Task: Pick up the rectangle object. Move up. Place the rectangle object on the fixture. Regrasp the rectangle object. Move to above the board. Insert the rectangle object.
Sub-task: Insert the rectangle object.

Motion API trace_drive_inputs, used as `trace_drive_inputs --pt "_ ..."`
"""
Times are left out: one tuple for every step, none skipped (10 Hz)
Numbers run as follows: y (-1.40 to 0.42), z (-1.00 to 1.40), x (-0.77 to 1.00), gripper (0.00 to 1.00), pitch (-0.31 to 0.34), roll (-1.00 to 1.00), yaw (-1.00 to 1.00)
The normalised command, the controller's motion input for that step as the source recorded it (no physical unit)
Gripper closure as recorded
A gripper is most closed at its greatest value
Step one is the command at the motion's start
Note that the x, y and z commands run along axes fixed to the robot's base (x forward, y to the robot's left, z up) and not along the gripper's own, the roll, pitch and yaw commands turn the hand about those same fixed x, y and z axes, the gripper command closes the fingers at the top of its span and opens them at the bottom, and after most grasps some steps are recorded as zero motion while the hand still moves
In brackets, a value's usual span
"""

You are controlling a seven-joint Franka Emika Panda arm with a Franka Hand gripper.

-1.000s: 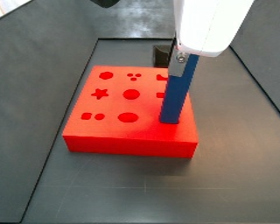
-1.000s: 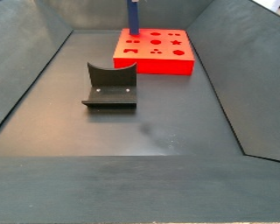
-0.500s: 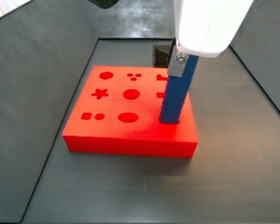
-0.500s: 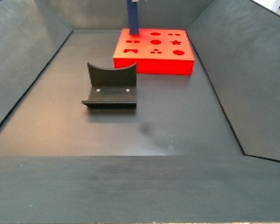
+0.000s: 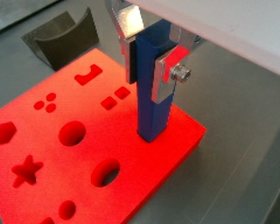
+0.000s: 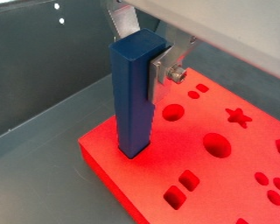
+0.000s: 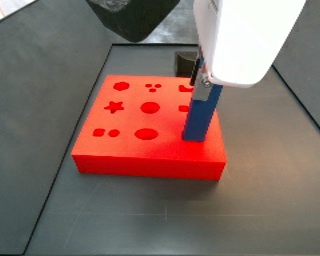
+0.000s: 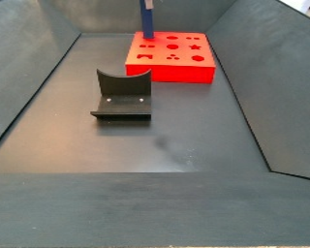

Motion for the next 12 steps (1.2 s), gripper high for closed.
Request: trace_drive_inputs --pt "0.00 -0.11 0.00 1.00 0.000 0.01 0.00" --pt "0.00 -0.14 0.00 1.00 0.009 0.02 0.00" --pt "0.00 -0.15 0.00 1.00 0.066 0.01 0.00" --pt "0.00 -0.24 0.00 1.00 0.041 0.00 0.00" --pt "0.00 -0.28 0.00 1.00 0.000 0.00 0.00" --pt "0.00 -0.29 0.00 1.00 0.000 0.00 0.00" --pt "0.00 -0.30 0.00 1.00 0.000 0.00 0.00" --pt "0.00 -0.30 0.00 1.00 0.000 0.00 0.00" --pt "0.00 -0.35 0.00 1.00 -0.020 0.00 0.00" --pt "0.00 -0.47 -0.05 1.00 -0.094 0.00 0.00" --pt "0.00 -0.53 -0.06 1.00 -0.063 0.02 0.00" --pt "0.00 -0.15 0.00 1.00 0.000 0.00 0.00"
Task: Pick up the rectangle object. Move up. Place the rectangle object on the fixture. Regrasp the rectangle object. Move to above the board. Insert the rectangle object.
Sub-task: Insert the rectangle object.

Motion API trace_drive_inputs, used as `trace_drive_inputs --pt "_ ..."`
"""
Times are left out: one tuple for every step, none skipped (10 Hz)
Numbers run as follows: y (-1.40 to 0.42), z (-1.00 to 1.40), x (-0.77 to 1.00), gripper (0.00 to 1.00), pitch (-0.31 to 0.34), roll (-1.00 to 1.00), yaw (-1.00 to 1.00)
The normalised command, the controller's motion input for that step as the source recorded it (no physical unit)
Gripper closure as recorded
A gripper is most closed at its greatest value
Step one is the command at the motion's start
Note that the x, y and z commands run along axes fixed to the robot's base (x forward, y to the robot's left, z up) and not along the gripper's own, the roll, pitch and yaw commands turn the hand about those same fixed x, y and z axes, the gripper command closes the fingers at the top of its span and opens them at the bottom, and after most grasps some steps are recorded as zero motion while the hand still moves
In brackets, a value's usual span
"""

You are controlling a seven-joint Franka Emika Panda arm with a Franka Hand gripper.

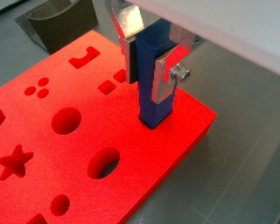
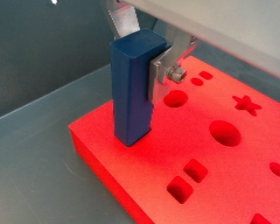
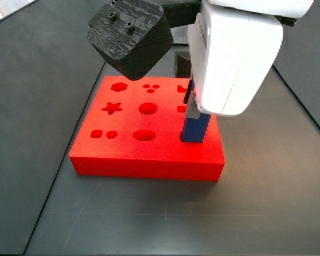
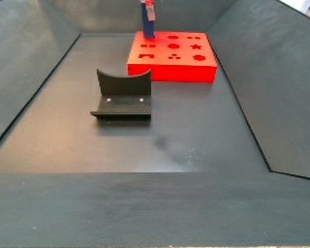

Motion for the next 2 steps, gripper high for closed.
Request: trace_drive_inputs --pt "0.00 0.00 0.00 1.00 -0.004 0.00 0.00" --pt "0.00 0.00 0.00 1.00 0.000 0.00 0.00"
